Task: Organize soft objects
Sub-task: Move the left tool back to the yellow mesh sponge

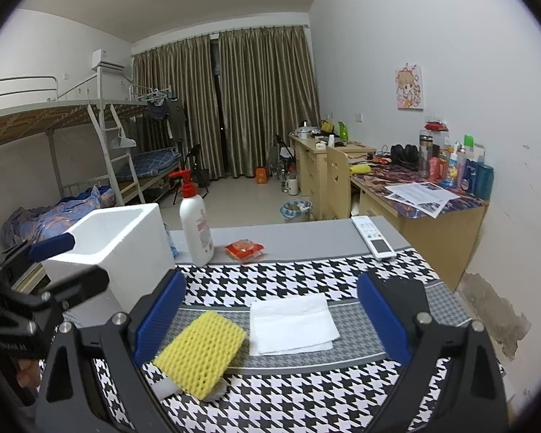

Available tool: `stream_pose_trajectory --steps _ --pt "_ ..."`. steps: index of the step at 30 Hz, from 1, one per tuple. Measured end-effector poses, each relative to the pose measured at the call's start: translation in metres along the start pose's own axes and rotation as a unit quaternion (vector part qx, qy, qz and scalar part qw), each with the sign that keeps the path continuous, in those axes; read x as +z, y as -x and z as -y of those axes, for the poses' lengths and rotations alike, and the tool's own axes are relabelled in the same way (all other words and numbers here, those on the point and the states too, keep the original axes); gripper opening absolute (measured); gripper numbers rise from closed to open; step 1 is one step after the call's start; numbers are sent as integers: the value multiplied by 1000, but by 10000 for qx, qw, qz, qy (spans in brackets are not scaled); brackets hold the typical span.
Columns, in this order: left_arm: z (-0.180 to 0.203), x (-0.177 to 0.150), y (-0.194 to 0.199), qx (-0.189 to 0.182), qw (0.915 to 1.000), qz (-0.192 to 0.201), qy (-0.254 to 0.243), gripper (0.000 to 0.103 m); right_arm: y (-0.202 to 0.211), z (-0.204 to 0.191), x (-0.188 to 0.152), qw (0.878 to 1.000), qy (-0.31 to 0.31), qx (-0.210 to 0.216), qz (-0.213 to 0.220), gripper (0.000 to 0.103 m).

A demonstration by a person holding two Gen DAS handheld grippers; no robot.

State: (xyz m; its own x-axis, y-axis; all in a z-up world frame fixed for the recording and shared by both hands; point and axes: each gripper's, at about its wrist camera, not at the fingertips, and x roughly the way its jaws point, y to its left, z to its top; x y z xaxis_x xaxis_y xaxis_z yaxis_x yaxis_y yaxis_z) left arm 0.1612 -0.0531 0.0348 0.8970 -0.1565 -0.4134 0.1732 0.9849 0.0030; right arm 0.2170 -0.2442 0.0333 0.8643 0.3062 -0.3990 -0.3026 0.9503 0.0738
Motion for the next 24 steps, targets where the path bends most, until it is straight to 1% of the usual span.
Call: stream_pose_trajectory --steps 13,21,24 --pt "19 -19 -25 -172 9993 -332 -64 101 -11 13 -9 9998 -37 -43 -187 98" --pt "22 -28 -42 -154 9984 -535 -21 101 -18 19 -13 9996 -14 -72 -277 98" --pt "24 -31 -47 -170 9980 -606 -29 100 -25 22 -15 9993 -43 -77 -374 98"
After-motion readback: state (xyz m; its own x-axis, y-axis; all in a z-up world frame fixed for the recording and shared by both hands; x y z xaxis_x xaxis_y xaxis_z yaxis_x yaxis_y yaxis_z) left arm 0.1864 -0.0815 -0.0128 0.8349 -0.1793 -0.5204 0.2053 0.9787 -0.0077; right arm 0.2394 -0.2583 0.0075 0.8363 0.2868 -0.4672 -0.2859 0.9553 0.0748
